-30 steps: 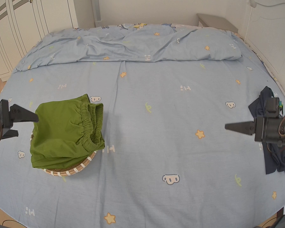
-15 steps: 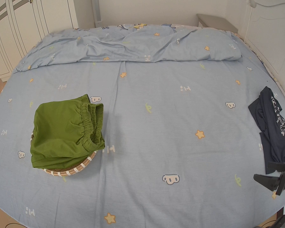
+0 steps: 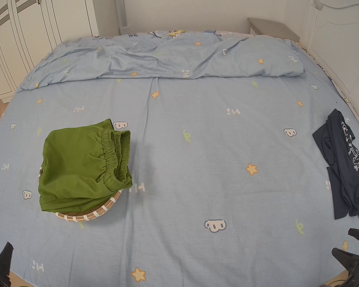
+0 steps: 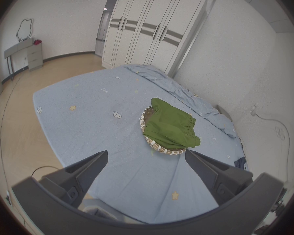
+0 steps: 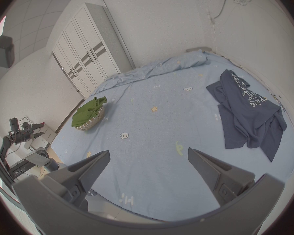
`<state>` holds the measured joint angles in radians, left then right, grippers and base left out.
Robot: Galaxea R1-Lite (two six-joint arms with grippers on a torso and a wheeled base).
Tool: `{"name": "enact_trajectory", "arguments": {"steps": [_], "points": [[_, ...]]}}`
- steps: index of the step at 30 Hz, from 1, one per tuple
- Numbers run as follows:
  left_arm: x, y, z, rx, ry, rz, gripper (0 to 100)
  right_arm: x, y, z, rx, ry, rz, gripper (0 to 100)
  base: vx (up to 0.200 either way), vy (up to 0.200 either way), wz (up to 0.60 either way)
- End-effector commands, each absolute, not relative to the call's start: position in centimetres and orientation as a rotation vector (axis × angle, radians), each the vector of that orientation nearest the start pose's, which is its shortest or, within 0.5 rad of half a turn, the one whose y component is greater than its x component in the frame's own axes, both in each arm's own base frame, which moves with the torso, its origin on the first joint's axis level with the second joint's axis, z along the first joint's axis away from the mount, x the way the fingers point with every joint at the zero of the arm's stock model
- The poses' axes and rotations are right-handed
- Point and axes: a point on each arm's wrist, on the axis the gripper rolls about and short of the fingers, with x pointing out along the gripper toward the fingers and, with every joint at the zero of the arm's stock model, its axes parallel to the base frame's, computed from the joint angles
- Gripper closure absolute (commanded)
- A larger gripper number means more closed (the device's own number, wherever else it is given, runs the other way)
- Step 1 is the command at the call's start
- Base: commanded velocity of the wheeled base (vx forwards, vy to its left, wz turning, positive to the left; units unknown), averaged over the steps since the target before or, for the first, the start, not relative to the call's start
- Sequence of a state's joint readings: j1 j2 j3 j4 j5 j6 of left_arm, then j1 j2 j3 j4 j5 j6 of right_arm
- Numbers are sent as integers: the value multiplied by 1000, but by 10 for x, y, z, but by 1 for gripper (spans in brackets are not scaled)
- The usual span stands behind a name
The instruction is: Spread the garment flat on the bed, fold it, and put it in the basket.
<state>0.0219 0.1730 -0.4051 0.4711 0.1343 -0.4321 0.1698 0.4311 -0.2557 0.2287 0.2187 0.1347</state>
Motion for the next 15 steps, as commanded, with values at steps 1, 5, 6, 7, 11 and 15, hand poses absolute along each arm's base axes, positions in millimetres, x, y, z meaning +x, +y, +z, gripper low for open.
{"name": "enact_trajectory", "arguments": {"steps": [1, 5, 6, 7, 11, 15], "points": [[-27, 3, 84, -41, 8, 126, 0, -33, -1, 107, 123, 189, 384, 0, 0, 0, 0], [-23, 0, 81, 41, -54, 4, 0, -25, -1, 87, 52, 187, 299, 0, 0, 0, 0], [-23, -1, 78, 46, -27, -24, 0, -23, -2, 85, 46, 168, 256, 0, 0, 0, 0], [-23, -1, 76, 43, -1, -49, 0, -20, -2, 83, 42, 134, 214, 0, 0, 0, 0], [-23, -1, 76, 18, 9, -40, 0, -17, -2, 83, 62, 83, 187, 0, 0, 0, 0], [-23, -1, 75, 14, 6, -32, 0, -18, -1, 84, 50, 87, 100, 0, 0, 0, 0]]}}
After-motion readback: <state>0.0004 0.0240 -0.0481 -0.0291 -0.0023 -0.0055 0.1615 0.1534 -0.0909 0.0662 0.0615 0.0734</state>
